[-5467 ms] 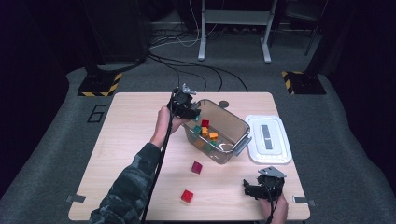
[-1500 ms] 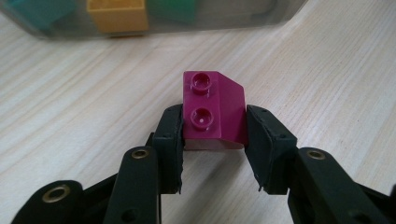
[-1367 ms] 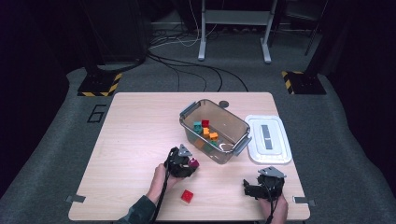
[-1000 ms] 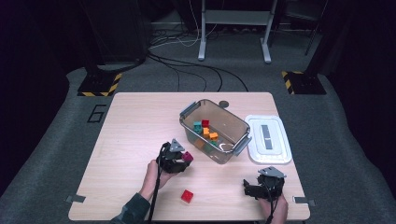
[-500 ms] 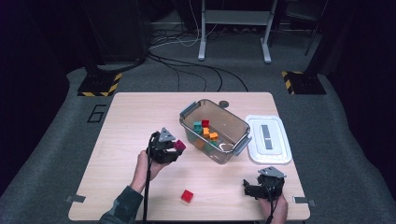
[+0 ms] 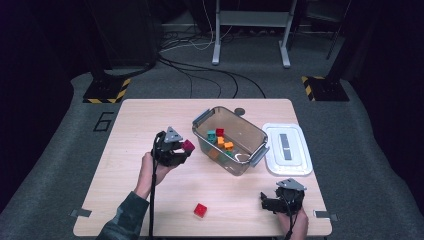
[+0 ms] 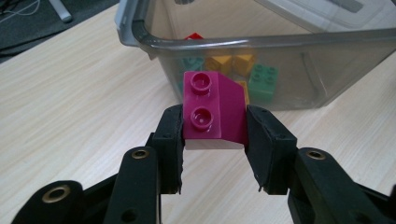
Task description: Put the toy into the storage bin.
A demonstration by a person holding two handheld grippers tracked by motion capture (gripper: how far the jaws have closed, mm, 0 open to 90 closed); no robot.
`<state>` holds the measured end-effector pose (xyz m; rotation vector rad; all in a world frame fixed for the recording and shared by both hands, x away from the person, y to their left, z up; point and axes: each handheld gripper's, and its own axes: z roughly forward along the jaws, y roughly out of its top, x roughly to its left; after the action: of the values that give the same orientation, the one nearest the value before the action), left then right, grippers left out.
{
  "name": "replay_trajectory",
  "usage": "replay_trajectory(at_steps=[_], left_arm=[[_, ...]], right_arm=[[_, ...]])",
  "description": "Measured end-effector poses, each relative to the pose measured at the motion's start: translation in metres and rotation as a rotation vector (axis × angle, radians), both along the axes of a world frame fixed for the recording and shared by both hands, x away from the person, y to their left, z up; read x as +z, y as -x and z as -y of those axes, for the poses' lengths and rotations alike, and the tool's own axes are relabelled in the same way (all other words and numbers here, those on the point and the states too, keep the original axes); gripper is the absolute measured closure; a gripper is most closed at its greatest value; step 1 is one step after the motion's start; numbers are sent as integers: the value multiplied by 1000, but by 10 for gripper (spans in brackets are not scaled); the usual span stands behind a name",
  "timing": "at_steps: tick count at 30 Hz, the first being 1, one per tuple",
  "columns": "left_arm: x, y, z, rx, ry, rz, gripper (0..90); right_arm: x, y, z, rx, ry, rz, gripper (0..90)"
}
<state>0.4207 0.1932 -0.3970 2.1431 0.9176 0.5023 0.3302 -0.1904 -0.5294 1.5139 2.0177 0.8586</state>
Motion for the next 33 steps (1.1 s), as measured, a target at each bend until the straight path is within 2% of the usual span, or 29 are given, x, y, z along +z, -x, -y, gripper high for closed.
replay_trajectory(at_steps=[15, 25, 29, 33], left_arm=[[35, -17, -3, 11, -12, 66, 586], [58, -28, 6, 7, -10, 106, 586], [67, -33, 11, -6, -34, 123, 585], [72, -40, 16, -4, -38, 130, 585]], right_arm=[[0, 0, 0, 0, 1, 1, 15], [0, 0, 0, 1, 1, 0, 15], [0, 0, 0, 0, 1, 1, 15], [0, 0, 0, 1, 1, 1, 15]])
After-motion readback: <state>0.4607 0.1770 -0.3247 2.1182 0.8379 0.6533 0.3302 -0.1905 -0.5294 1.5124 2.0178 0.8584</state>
